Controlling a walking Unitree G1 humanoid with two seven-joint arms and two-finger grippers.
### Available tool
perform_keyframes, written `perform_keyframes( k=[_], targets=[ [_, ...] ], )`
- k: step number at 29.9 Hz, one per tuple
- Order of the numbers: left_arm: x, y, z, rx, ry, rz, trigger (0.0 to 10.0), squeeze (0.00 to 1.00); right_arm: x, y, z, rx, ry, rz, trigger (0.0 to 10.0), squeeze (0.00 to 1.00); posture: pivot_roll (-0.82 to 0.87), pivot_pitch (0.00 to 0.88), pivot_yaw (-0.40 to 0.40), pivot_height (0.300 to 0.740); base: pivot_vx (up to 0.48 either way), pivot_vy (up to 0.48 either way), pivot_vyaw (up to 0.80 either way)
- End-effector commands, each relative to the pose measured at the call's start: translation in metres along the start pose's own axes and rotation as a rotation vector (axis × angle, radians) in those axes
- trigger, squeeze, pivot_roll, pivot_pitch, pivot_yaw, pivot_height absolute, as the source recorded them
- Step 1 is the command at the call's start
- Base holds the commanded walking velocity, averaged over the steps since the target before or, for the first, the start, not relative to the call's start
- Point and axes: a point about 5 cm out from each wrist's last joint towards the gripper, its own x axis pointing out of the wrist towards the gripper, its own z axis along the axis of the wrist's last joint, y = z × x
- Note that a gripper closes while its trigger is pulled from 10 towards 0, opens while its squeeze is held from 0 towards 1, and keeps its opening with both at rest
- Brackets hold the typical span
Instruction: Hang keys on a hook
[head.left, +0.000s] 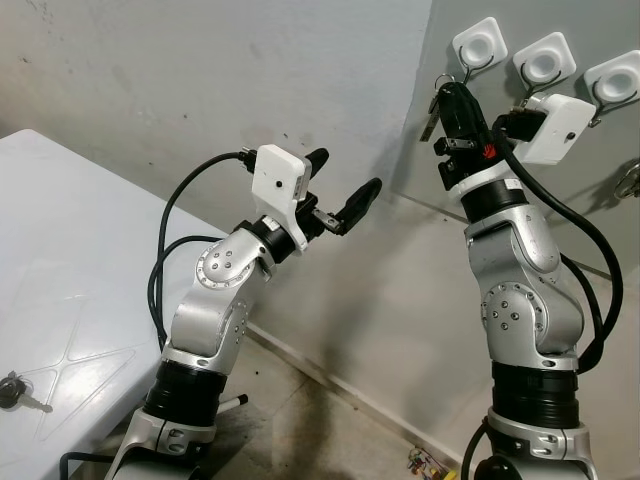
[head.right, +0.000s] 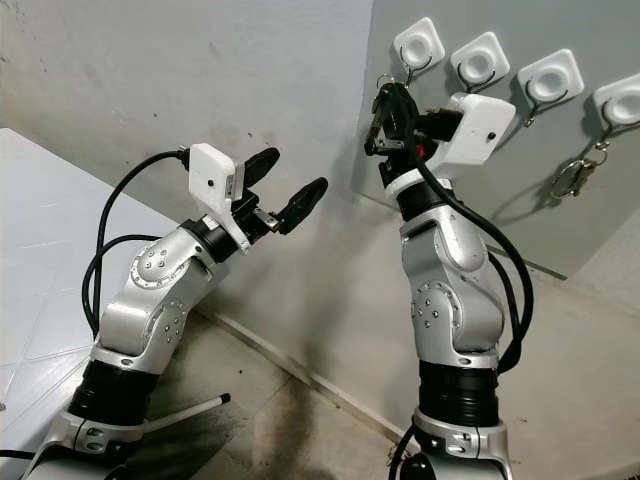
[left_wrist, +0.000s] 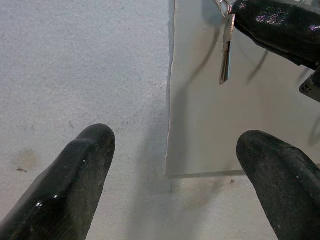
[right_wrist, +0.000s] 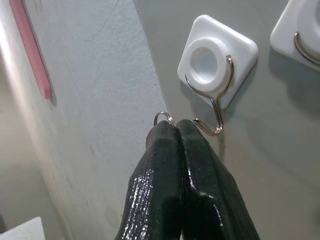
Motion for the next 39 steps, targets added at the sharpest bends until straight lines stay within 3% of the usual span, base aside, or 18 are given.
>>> perform_keyframes(
  k=[1, 15, 39],
  targets=[
    [0.0028, -0.0007, 0.0091, 0.022, -0.021, -0.007, 10.0, 0.0, 0.0006, 0.0002, 0.0039, 0.013, -0.013, -0.012, 10.0, 0.0, -0.06, 0.065, 0.002, 0.727, 0.0, 0.0, 0.0],
    [0.0028, -0.0028, 0.0084, 0.018, -0.019, -0.016, 10.0, 0.0, -0.0012, -0.0004, 0.0049, 0.065, -0.024, -0.017, 10.0, 0.0, -0.06, 0.057, 0.004, 0.727, 0.0, 0.0, 0.0],
    [0.0012, -0.001, 0.0088, 0.023, -0.012, -0.006, 10.0, 0.0, -0.0048, 0.0007, 0.0066, 0.073, -0.047, 0.021, 10.0, 0.0, -0.06, 0.072, 0.007, 0.727, 0.0, 0.0, 0.0]
  ],
)
